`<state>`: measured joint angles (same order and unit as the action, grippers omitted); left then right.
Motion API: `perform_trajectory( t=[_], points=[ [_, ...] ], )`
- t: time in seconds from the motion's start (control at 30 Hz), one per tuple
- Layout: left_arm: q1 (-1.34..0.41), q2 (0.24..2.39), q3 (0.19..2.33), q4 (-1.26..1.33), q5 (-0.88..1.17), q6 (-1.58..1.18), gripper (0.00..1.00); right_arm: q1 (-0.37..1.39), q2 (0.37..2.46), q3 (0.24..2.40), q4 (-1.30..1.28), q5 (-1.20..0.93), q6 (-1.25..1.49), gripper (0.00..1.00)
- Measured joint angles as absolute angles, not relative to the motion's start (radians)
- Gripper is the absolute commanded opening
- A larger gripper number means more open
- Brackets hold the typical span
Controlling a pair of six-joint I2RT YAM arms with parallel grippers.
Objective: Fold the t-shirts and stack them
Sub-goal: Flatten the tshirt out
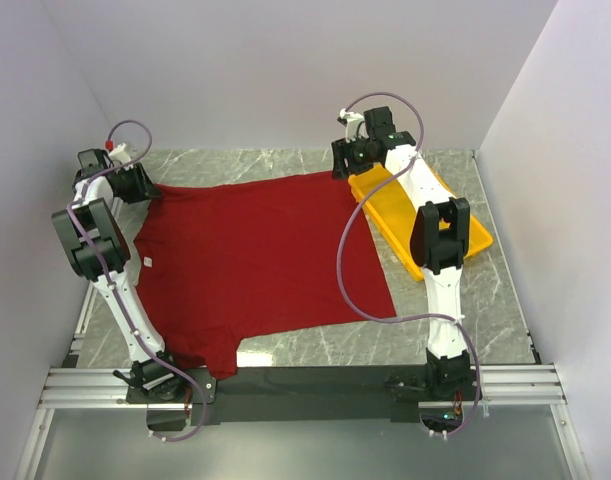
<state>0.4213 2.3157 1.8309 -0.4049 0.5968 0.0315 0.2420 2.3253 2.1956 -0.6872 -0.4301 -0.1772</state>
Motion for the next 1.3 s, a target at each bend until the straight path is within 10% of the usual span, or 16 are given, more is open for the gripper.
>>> perform_trajectory(
  t=[0.37, 0.77, 1.0, 1.3],
  points=[
    [0.421, 2.316, 1.831, -0.406, 0.606, 0.03, 0.47, 0.242, 2.325, 2.201, -0.683, -0.43, -0.177, 0.64],
    [0.411, 2.318, 1.85, -0.404, 0.616, 0.007, 0.19, 0.242, 2.327, 2.203, -0.68, -0.43, -0.184, 0.65],
    [0.41, 2.318, 1.85, -0.4, 0.616, 0.01, 0.47, 0.242, 2.368, 2.252, -0.67, -0.42, -0.204, 0.65],
    [0.409, 2.319, 1.85, -0.4, 0.616, 0.011, 0.47, 0.241, 2.378, 2.254, -0.665, -0.403, -0.211, 0.65]
  ],
)
